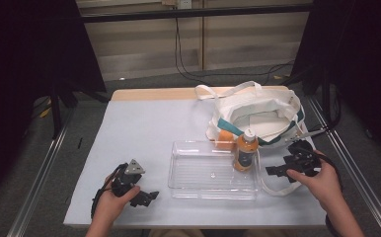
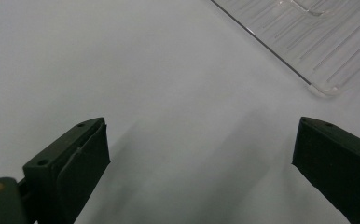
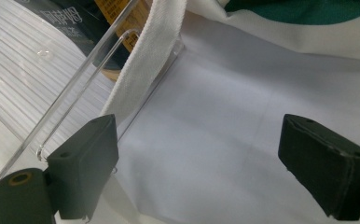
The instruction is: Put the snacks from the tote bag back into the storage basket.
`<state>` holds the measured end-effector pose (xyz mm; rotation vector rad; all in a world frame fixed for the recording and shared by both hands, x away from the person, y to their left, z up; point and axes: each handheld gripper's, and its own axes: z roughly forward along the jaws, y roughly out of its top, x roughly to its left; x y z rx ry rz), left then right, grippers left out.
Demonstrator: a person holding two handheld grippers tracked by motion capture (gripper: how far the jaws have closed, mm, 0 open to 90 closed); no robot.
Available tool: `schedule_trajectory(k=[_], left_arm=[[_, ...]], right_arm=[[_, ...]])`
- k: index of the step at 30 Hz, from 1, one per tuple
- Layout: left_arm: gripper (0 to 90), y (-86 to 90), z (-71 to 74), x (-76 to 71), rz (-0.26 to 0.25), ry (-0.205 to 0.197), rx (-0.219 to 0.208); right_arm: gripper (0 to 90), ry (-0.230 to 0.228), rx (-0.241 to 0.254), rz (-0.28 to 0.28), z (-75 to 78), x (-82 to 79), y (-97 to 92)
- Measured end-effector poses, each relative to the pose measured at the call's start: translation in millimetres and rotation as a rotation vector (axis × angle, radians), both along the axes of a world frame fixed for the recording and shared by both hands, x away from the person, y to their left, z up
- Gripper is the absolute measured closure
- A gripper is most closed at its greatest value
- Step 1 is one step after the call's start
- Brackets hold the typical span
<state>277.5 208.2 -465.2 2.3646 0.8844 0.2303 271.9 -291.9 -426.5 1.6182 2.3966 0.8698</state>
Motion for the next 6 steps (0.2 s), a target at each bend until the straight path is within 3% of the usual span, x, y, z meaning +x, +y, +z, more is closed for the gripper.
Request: schedule_trajectory(k=[6], left_arm=[[3.6, 0.6, 0.4, 0.6, 0.001, 0.001, -0.006]], right_arm=[[11.4, -0.026, -0.019, 0.000, 0.4, -2.8, 1.7]])
